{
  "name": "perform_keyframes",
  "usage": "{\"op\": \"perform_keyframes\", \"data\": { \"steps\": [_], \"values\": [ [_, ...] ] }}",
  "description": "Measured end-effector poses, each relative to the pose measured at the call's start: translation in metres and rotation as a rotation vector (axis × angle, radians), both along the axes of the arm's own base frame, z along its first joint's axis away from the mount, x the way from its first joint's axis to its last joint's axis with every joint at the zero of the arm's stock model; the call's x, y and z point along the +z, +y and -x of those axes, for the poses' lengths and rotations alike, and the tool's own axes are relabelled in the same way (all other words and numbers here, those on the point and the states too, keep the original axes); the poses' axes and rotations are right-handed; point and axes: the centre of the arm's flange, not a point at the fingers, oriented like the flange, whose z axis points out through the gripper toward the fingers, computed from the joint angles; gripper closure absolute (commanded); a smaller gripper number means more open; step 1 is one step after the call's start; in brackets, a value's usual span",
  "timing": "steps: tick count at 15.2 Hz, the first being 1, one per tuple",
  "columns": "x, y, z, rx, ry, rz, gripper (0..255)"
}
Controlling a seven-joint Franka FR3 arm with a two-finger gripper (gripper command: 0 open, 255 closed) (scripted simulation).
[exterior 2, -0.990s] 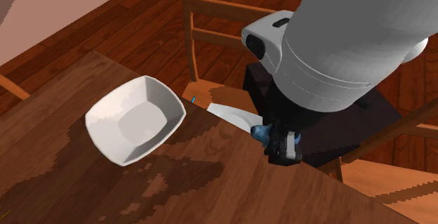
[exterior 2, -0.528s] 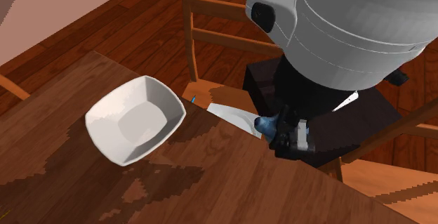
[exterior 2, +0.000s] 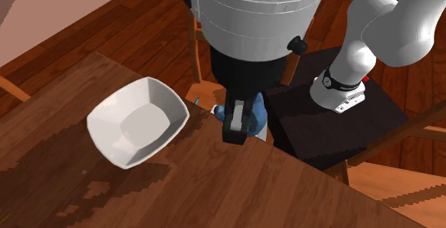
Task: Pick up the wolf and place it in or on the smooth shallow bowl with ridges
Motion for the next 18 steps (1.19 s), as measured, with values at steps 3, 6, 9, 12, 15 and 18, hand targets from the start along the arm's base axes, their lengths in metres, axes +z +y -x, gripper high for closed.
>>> {"op": "perform_keyframes", "data": {
  "steps": [3,6,9,12,15,18],
  "values": [
    [0.001,-0.021,-0.035,0.000,0.000,0.000,255],
    [0.002,-0.039,-0.067,0.000,0.000,0.000,255],
    [0.006,-0.063,-0.101,0.000,0.000,0.000,255],
    [0.006,-0.081,-0.133,0.001,0.000,0.000,255],
    [0.005,-0.109,-0.167,0.001,0.000,0.000,255],
    [0.005,-0.125,-0.195,0.001,-0.001,0.000,255]
  ]
}}
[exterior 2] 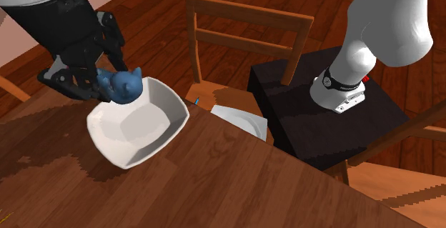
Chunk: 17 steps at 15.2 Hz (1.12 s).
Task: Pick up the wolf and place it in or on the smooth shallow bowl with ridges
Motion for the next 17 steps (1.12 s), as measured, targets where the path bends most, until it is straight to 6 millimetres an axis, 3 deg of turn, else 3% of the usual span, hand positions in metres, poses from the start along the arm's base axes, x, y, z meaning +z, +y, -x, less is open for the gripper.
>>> {"op": "perform_keyframes", "data": {
  "steps": [14,17],
  "values": [
    [-0.072,-0.004,-0.010,-0.001,0.001,0.001,255],
    [-0.078,-0.004,-0.009,-0.001,0.001,0.001,255]
  ]
}}
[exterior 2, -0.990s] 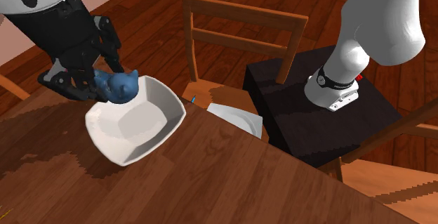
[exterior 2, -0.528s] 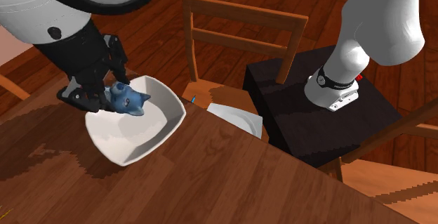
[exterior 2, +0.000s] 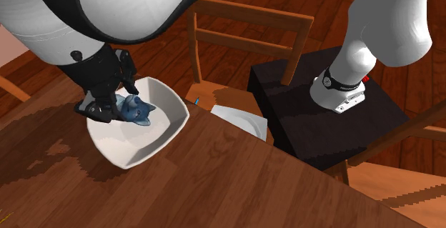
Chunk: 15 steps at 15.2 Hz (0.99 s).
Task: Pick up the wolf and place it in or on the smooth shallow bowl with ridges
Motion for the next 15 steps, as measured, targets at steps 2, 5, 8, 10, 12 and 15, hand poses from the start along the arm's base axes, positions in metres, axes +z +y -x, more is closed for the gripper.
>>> {"op": "perform_keyframes", "data": {
  "steps": [2,5,8,10,12,15],
  "values": [
    [-0.001,0.000,0.000,0.000,0.000,0.000,255],
    [-0.001,0.000,0.000,0.000,0.000,0.000,0],
    [-0.001,0.000,0.000,0.000,-0.001,0.000,0],
    [-0.001,0.000,0.000,0.000,-0.001,0.000,0],
    [0.005,0.000,0.000,0.000,-0.001,0.000,0],
    [0.037,0.003,0.000,0.000,-0.002,0.000,0]
  ]
}}
